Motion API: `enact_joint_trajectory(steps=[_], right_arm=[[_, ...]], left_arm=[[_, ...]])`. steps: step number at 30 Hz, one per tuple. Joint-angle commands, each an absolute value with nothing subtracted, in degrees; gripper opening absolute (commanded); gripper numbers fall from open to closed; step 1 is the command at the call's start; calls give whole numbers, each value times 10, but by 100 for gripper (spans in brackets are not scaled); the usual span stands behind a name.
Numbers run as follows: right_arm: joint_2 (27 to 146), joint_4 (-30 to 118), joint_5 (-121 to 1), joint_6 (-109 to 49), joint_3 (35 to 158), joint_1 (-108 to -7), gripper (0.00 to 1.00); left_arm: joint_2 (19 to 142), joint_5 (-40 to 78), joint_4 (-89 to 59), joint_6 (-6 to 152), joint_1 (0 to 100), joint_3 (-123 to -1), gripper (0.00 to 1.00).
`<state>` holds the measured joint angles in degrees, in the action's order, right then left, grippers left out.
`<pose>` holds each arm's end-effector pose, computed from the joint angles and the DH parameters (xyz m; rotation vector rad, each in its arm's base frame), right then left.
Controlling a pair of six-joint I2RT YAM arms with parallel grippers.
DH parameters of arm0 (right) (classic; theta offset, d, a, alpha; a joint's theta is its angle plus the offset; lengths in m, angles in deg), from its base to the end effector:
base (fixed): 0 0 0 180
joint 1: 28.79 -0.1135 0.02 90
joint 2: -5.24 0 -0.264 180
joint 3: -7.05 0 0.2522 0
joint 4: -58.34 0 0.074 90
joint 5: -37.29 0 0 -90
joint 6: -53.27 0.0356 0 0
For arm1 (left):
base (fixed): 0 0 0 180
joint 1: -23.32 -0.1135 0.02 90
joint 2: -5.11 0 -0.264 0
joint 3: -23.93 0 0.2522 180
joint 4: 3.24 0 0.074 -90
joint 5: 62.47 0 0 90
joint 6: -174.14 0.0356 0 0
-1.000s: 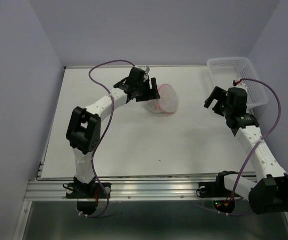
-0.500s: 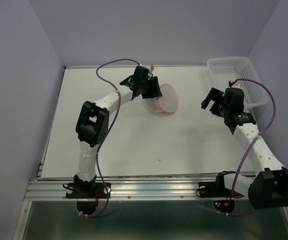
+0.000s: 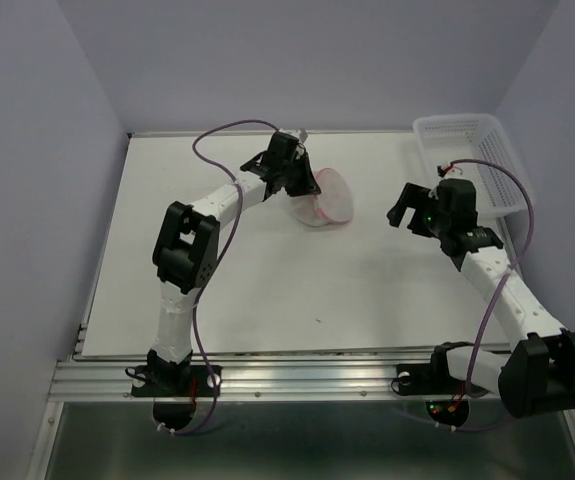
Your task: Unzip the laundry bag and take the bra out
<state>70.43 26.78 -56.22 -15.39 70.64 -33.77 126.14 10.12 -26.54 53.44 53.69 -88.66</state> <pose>0.2519 0.0241 0.2862 0.2727 2.1497 0.3316 0.4237 -0.2607 0.2459 0.1846 2.2401 -0.9294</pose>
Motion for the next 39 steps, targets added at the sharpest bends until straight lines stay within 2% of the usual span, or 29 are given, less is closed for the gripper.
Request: enact_joint_trajectory(steps=[1,7,10,16,26,29,30,39], right_arm=[[719,308,-585,-178,710,-407,100],[763,399,-632,-110,685,-454,100],[787,489,-694,-77,654,-472,100],[864,570,-779,-32,647,-500,100],[931,653,-798,-16,655,-542,99],[943,675,-798,-32,655,-542,92],[947,690,-793,-42,651,-547,86],[972,735,-771,-46,660,-547,65]], left_arm=[[1201,110,-243,496,538,-869,0],[1162,134,-239,420,541,-816,0],[1153,128,-225,376,542,-784,0],[1138,138,-226,325,543,-759,0],[1119,165,-261,231,541,-733,0],[1126,146,-263,212,540,-733,0],[1131,134,-261,210,539,-734,0],[1131,134,-274,212,538,-736,0]])
